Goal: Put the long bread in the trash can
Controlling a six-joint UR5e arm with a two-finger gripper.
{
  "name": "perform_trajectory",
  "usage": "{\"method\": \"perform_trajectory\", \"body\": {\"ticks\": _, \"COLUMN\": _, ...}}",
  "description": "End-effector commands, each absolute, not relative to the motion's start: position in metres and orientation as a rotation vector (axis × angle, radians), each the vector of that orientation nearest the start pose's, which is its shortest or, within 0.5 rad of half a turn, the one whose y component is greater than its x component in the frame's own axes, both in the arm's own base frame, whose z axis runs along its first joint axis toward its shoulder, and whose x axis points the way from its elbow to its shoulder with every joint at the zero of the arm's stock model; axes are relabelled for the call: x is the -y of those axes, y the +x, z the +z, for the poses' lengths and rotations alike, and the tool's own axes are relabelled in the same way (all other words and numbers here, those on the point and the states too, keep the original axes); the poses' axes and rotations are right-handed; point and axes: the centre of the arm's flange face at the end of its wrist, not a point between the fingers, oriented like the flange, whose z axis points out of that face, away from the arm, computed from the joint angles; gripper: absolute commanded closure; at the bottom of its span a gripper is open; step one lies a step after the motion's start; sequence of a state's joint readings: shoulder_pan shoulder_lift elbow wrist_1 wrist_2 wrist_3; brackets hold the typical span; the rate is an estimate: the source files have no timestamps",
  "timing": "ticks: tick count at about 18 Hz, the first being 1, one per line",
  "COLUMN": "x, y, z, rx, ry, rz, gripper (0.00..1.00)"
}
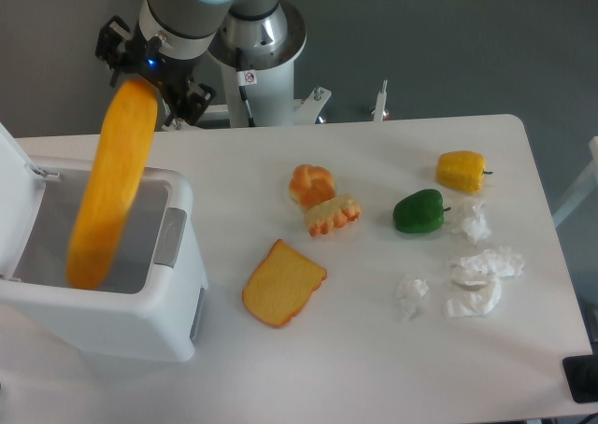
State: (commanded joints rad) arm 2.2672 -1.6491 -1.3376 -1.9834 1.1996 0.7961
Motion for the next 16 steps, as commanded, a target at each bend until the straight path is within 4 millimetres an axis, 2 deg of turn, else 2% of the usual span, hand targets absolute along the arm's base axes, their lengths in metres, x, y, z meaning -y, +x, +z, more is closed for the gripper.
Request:
{"method": "perform_trajectory", "body": {"ticks": 6, "x": -0.488, "y": -0.189, "z": 0.535, "rx": -0.081, "ry": -2.982, "rz": -0.649, "gripper": 0.0}}
{"method": "perform_trajectory", "body": {"ticks": 10, "x": -0.495, "y": -0.198, "z": 0.553, "rx": -0.13, "ry": -2.898, "rz": -0.478, "gripper": 0.0}}
{"method": "perform_trajectory", "body": {"ticks": 14, "x": -0.505, "y": -0.211, "z": 0.546, "rx": -0.152, "ry": -2.814, "rz": -0.322, "gripper": 0.0}}
{"method": "perform_trajectory", "body": {"ticks": 16, "x": -0.505, "y": -0.214, "z": 0.553, "rx": -0.172, "ry": -2.783, "rz": -0.24, "gripper": 0.0}}
